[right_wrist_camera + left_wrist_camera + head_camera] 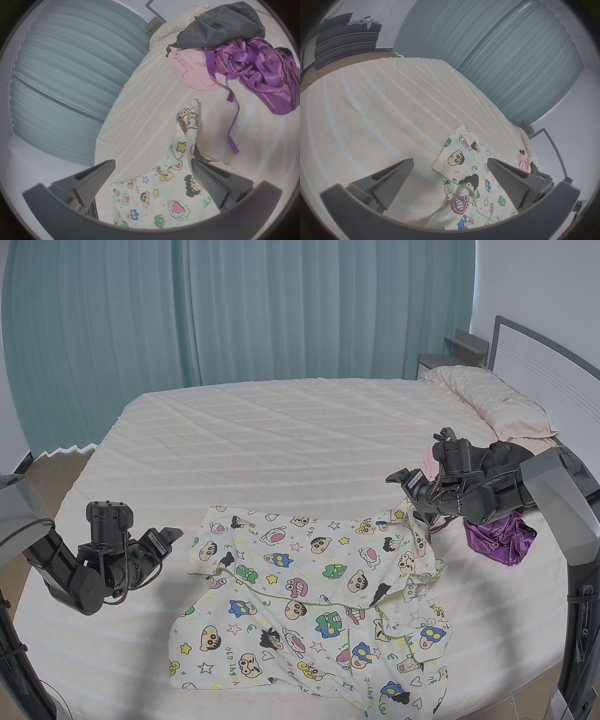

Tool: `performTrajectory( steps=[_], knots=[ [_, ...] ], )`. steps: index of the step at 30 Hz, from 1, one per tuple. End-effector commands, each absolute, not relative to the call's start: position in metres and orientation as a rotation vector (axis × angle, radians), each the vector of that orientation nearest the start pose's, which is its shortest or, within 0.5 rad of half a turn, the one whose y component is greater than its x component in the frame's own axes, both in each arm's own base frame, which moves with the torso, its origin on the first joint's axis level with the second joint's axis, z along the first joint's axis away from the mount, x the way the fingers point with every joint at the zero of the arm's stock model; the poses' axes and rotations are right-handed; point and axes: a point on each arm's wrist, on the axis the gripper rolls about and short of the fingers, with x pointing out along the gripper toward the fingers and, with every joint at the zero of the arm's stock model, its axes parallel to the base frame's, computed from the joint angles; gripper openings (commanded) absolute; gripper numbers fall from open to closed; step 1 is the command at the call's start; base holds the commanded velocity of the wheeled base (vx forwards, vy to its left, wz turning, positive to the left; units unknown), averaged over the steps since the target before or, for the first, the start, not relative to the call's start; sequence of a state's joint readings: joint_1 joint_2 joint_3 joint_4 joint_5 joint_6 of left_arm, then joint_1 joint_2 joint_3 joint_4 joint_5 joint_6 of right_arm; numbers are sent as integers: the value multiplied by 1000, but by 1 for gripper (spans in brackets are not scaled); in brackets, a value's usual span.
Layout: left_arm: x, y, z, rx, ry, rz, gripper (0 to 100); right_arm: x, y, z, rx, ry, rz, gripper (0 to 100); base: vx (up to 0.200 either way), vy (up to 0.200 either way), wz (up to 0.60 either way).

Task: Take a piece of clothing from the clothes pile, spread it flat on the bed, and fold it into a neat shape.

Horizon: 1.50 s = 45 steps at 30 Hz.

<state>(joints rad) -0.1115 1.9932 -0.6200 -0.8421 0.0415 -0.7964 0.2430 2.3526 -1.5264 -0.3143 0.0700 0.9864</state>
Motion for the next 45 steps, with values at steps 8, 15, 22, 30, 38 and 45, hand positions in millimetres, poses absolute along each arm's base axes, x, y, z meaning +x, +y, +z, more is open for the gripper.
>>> performTrajectory(
  steps=[8, 15, 22, 30, 38, 45],
  knots=[
    [298, -46, 63, -729, 512, 103, 100, 448, 78, 97, 834, 706, -127, 100, 0, 0, 0],
    [295, -45, 60, -745, 518, 107, 100, 436, 53, 95, 749, 796, -217, 100, 0, 0, 0],
    [295, -45, 60, -745, 518, 107, 100, 430, 76, 122, 748, 752, -122, 100, 0, 0, 0],
    [293, -45, 59, -744, 525, 108, 100, 440, 135, 107, 787, 749, -11, 100, 0, 0, 0],
    [291, -46, 58, -743, 532, 108, 100, 464, 142, 53, 780, 791, -40, 100, 0, 0, 0],
    [292, -48, 56, -740, 540, 105, 100, 478, 149, 41, 832, 777, -50, 100, 0, 0, 0]
  ],
)
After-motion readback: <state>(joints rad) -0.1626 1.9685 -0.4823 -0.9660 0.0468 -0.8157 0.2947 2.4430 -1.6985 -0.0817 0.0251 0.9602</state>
